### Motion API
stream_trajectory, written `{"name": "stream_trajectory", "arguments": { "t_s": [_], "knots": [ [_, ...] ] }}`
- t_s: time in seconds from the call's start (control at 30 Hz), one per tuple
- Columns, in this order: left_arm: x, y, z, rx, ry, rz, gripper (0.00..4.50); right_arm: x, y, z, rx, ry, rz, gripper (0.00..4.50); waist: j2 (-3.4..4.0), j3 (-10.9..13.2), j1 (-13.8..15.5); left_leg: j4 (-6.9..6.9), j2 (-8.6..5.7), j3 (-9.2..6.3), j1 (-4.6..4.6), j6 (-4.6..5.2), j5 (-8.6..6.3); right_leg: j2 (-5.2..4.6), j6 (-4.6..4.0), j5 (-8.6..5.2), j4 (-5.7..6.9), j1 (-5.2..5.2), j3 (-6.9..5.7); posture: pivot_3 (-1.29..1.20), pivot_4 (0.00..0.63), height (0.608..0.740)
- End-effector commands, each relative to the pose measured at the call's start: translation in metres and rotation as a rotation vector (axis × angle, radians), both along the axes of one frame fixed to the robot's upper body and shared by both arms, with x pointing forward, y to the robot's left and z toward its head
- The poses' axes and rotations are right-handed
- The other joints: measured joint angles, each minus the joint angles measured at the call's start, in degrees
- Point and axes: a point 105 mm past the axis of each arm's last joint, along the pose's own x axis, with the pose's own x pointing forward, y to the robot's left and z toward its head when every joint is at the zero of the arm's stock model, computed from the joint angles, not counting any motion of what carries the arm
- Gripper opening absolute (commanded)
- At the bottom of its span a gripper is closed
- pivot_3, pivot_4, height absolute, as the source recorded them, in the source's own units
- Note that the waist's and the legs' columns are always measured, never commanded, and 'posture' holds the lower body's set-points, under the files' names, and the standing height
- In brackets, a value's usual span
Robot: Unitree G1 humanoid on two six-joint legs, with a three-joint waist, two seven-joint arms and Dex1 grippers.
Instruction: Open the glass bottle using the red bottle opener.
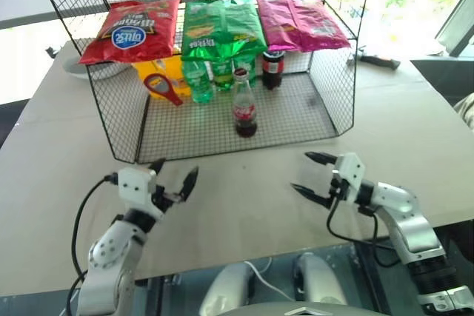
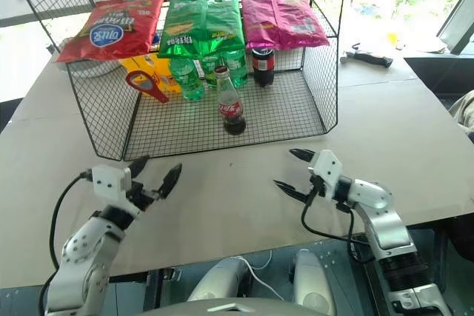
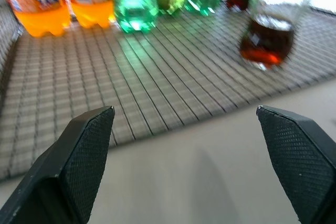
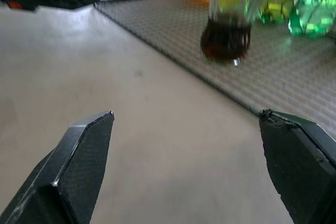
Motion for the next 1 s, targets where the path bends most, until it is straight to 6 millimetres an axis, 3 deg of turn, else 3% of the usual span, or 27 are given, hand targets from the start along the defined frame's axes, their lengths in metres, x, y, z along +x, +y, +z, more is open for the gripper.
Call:
{"name": "stream_trajectory", "arguments": {
  "t_s": [0.03,0.27,0.47,1.0],
  "knots": [
    [0.023,0.006,0.025,-0.03,-0.101,0.062,4.5,-0.007,0.029,0.041,0.085,-0.084,0.062,4.45,-0.03,0.0,0.1,0.0,0.0,0.0,0.0,0.0,0.0,0.0,-0.01,0.01,0.0,0.0,0.01,0.0,0.15,0.74],
    [0.061,0.008,0.061,-0.073,-0.211,0.113,4.5,-0.006,0.054,0.082,0.178,-0.136,0.055,4.45,-0.09,0.0,0.1,-0.01,-0.11,-0.04,-0.09,0.0,0.0,-0.02,-0.03,0.02,-0.02,-0.1,0.02,0.0,0.15,0.74],
    [0.083,0.008,0.088,-0.128,-0.28,0.126,4.5,-0.006,0.062,0.107,0.204,-0.186,0.061,4.45,-0.09,0.0,0.0,-0.02,-0.12,-0.07,-0.16,0.0,0.0,-0.01,-0.04,0.03,-0.03,-0.18,-0.01,0.0,0.15,0.74],
    [0.093,0.008,0.096,-0.148,-0.318,0.166,4.5,-0.003,0.06,0.11,0.174,-0.213,0.055,4.45,-0.1,0.0,-0.1,-0.02,-0.14,-0.07,-0.16,0.01,0.0,-0.02,-0.04,0.03,-0.01,-0.18,0.01,0.0,0.15,0.74]
  ]
}}
